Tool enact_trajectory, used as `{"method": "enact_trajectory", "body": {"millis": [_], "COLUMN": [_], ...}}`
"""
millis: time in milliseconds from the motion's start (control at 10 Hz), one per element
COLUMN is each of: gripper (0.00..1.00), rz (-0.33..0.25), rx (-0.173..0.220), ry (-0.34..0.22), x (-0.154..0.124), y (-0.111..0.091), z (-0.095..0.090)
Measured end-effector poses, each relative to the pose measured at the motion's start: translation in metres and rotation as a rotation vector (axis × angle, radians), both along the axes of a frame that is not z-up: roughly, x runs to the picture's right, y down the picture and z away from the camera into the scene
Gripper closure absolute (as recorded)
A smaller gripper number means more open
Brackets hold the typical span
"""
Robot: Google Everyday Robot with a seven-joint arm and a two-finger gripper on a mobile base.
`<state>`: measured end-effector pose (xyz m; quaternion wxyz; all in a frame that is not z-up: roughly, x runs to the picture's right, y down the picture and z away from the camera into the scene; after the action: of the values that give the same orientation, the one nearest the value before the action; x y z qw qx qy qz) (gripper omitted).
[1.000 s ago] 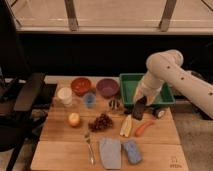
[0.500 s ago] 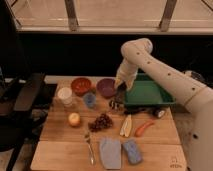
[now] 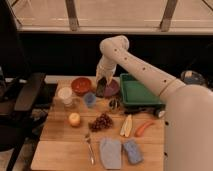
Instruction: Wipe red bowl with eraser
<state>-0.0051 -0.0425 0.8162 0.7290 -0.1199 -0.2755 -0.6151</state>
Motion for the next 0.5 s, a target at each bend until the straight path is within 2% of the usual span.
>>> {"method": "enact_trajectory", "body": {"millis": [300,500], "gripper": [1.00,1.00], "rz": [-0.002,0.004], "rx": [0.000,0.007], "ry": [-0.002,0.018], "x": [-0.0019,0.0016], "y": [0.0001,0.0019], "z": [-0.0002,0.0028]}}
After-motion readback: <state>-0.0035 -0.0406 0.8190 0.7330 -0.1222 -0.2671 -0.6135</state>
